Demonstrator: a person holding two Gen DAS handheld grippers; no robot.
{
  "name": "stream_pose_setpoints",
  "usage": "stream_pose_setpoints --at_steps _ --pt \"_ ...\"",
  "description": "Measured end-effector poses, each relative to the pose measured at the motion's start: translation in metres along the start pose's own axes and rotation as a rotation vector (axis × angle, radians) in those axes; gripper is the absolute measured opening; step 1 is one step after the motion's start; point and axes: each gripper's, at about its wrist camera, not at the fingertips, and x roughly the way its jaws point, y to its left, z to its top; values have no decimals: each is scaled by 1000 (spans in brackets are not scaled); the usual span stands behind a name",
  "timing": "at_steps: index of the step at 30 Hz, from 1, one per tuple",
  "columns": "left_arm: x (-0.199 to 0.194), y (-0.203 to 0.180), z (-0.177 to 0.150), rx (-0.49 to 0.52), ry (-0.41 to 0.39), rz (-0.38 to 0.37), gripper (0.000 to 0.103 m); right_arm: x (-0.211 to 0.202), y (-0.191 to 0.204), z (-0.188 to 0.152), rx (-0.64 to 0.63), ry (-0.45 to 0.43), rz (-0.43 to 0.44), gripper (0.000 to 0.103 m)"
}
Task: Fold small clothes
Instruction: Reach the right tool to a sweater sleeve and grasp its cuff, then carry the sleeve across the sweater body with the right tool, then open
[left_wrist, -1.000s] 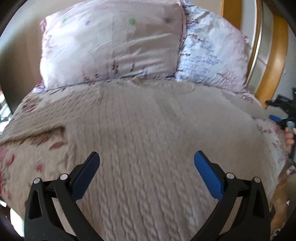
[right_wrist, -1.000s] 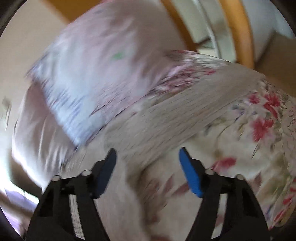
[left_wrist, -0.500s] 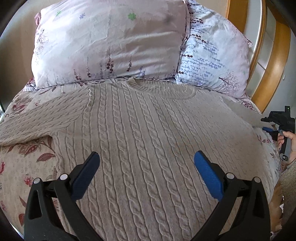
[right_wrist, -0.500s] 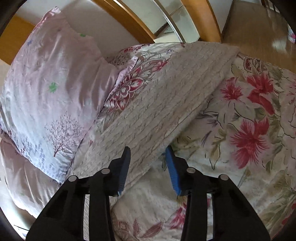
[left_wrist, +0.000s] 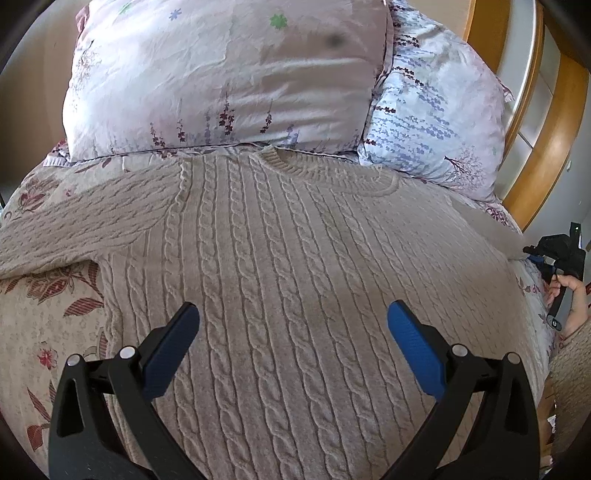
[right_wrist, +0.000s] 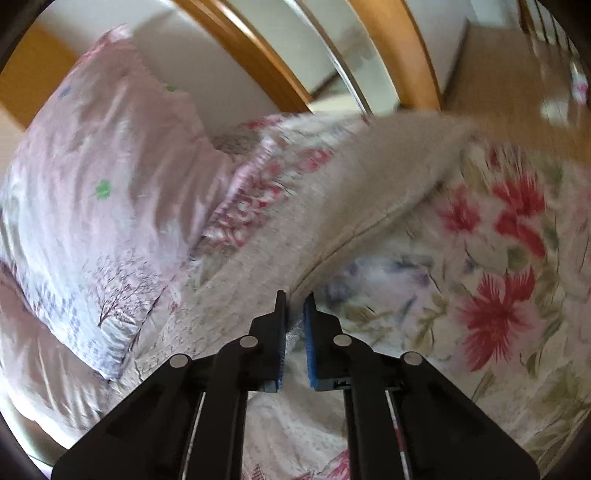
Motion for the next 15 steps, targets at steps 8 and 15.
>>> stream_pose_setpoints --at_steps 8,15 --pt "-1 5 0 -16 -8 6 101 -32 59 -4 -231 -120 95 9" --pt "-4 4 -1 -6 -27 5 101 -45 114 -36 -416 -119 247 9"
